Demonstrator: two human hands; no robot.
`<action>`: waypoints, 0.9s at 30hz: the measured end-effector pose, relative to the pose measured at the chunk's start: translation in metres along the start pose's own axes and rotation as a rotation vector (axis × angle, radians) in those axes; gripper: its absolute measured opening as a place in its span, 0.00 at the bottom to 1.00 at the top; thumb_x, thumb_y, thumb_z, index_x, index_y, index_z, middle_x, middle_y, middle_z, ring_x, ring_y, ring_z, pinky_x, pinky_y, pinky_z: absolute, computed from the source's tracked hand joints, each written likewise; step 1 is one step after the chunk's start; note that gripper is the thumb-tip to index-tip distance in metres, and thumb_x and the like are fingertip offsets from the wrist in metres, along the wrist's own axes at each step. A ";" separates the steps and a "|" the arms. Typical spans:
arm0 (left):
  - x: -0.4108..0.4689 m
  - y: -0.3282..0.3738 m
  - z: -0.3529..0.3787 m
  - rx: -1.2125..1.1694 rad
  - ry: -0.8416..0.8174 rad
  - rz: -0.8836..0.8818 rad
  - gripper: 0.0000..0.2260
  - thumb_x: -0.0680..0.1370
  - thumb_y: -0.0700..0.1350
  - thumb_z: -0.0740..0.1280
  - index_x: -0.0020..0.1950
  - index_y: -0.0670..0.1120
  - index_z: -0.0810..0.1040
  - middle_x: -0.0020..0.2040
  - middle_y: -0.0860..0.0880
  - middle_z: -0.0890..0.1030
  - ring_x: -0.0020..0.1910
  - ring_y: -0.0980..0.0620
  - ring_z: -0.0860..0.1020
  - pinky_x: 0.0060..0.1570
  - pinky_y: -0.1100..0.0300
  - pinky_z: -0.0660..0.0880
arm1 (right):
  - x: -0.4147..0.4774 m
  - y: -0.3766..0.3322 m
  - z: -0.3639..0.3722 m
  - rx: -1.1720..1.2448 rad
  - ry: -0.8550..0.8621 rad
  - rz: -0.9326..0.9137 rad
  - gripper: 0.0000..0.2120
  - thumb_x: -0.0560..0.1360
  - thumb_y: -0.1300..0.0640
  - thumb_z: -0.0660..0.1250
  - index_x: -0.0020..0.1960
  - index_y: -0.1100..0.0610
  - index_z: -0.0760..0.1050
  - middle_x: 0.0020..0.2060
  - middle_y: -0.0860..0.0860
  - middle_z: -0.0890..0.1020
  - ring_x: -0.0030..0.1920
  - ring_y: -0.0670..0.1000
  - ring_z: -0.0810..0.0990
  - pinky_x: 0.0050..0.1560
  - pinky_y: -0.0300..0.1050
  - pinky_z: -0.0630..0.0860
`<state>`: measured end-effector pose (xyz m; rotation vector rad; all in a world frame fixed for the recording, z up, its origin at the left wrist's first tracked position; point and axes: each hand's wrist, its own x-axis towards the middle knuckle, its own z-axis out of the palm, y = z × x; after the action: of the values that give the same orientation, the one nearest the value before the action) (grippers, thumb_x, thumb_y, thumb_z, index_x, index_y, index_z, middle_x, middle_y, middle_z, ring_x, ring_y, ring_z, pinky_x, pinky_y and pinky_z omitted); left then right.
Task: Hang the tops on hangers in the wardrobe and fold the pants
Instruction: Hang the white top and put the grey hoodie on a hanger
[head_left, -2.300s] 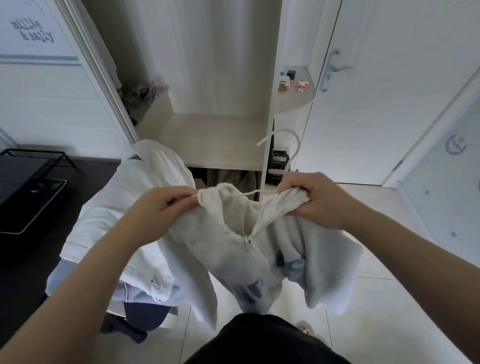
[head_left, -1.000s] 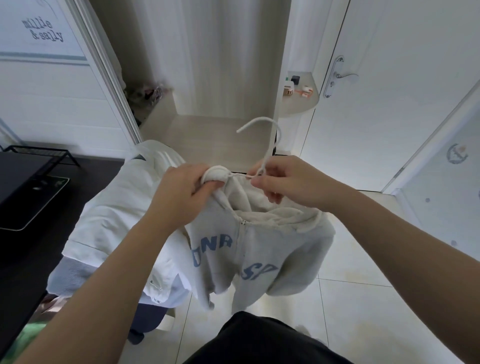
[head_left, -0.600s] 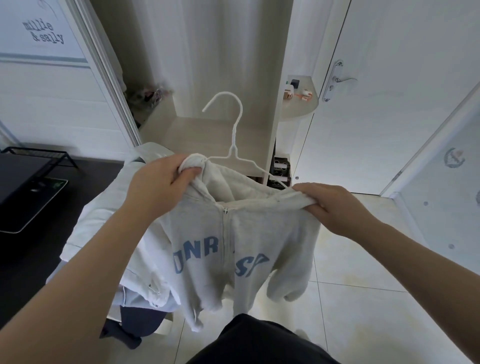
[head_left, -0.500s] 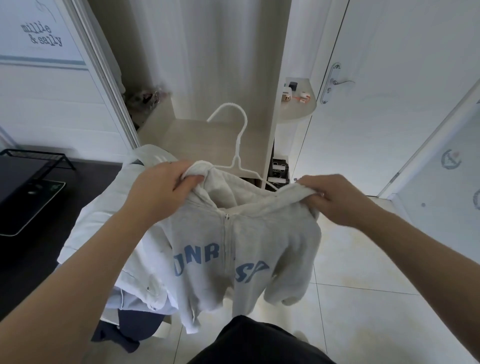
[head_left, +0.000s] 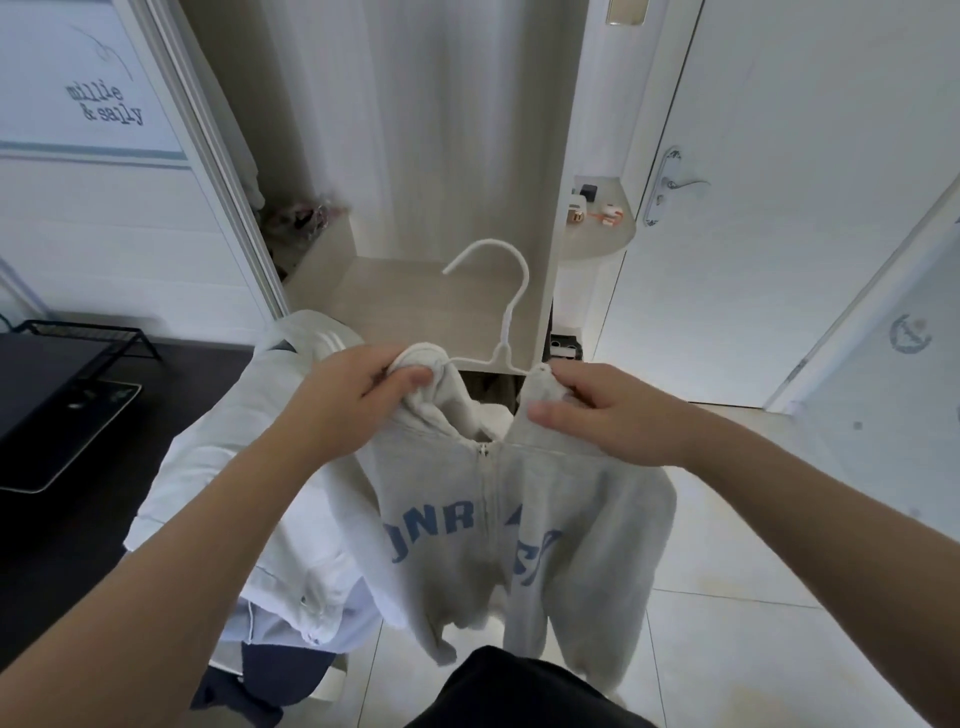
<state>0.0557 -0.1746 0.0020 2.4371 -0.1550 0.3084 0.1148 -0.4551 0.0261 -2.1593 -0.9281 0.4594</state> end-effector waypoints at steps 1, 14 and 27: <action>0.001 0.002 0.001 0.013 -0.019 0.016 0.17 0.83 0.52 0.63 0.34 0.56 0.67 0.30 0.57 0.72 0.32 0.57 0.70 0.35 0.57 0.64 | 0.002 0.002 0.009 0.011 0.103 -0.043 0.11 0.81 0.43 0.62 0.40 0.41 0.71 0.32 0.39 0.73 0.33 0.40 0.71 0.38 0.35 0.68; 0.045 0.038 -0.016 -0.116 0.415 0.028 0.20 0.85 0.53 0.59 0.38 0.42 0.68 0.32 0.47 0.71 0.31 0.59 0.67 0.33 0.66 0.63 | 0.003 -0.005 0.039 0.181 0.307 -0.073 0.14 0.82 0.55 0.61 0.39 0.47 0.75 0.31 0.47 0.74 0.34 0.46 0.71 0.38 0.39 0.68; 0.046 0.023 -0.003 0.139 0.041 0.138 0.18 0.80 0.58 0.64 0.38 0.46 0.74 0.33 0.49 0.75 0.35 0.51 0.73 0.37 0.57 0.68 | -0.007 0.015 -0.001 0.181 0.413 -0.021 0.08 0.73 0.39 0.66 0.50 0.40 0.77 0.38 0.45 0.80 0.37 0.43 0.76 0.40 0.32 0.71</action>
<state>0.0951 -0.1923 0.0306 2.5605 -0.2938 0.4438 0.1179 -0.4678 0.0155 -1.9736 -0.6504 0.0741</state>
